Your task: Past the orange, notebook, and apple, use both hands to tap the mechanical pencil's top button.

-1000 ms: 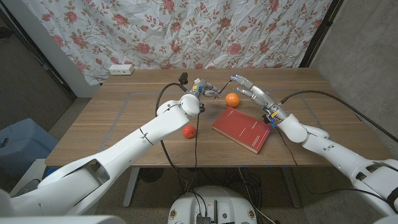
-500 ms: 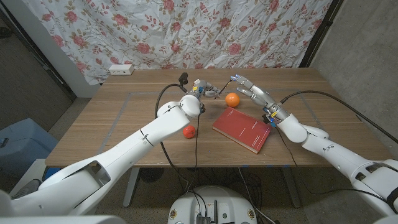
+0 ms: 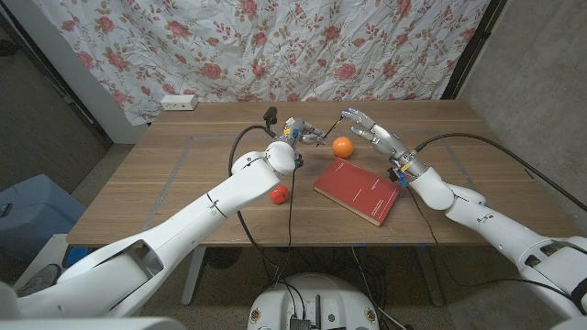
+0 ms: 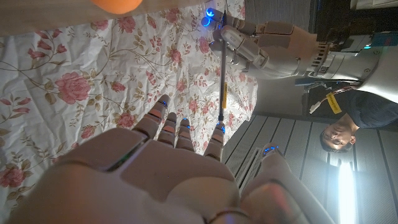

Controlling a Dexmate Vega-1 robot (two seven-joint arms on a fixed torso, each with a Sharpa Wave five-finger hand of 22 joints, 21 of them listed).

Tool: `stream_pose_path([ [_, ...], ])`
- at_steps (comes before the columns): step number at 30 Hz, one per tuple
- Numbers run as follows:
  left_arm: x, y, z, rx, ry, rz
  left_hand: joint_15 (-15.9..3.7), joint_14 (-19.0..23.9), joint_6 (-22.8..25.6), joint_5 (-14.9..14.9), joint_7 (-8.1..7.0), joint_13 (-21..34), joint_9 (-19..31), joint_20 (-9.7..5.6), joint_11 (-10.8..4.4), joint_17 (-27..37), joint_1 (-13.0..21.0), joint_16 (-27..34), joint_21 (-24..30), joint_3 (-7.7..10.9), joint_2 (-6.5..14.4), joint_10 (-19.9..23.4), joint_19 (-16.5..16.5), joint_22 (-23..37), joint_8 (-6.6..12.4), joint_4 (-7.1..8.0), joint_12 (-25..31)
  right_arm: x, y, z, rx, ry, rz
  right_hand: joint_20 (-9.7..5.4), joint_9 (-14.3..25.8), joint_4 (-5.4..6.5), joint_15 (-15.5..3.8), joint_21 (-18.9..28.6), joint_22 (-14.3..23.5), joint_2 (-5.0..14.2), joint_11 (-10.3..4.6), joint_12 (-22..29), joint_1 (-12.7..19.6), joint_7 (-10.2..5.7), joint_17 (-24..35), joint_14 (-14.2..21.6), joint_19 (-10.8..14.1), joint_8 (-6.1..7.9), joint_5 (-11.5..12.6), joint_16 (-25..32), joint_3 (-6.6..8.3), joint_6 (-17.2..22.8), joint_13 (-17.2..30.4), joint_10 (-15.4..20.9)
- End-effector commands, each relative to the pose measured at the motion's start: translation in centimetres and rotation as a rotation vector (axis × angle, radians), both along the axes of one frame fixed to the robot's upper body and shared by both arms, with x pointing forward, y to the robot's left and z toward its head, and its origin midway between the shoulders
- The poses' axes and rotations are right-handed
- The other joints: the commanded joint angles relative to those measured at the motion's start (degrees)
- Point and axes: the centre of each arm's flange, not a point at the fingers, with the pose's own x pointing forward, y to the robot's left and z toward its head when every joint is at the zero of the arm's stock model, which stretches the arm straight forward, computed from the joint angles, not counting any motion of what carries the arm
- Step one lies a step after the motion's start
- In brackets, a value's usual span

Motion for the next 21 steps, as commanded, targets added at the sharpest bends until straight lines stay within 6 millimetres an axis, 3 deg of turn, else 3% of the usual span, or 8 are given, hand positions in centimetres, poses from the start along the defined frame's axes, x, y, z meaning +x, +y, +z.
stream_pose_path([
  [1,0.12,0.04,-0.2,-0.014,0.007,-0.005,-9.81,0.1,0.2,0.3,0.26,0.2,0.1,-5.1,-1.02,0.0,0.4,0.3,0.2,-0.09,0.2,1.5,-0.2,0.3,0.37,-0.06,0.3,-0.05,-0.02,0.39,0.009,-0.004,0.0,-0.36,0.0,0.19,-0.33,0.4,0.1,0.58,-0.1,0.4,-0.1,-0.01,0.2,0.0,0.3,-0.12,0.3,0.4,0.23,0.6,0.1,0.3],
  [21,0.29,0.25,-0.01,-0.024,0.003,-0.01,-9.79,0.2,0.1,0.3,0.21,0.2,0.1,-5.01,-1.01,0.1,0.4,0.3,0.2,-0.2,0.2,1.5,-0.1,0.3,0.3,-0.02,0.3,0.05,0.48,0.42,0.005,0.001,0.007,-0.34,0.0,0.22,-0.28,0.3,0.1,0.58,0.05,0.5,-0.2,-0.02,0.2,-0.1,0.3,-0.26,0.4,0.5,0.27,0.7,0.1,0.5],
])
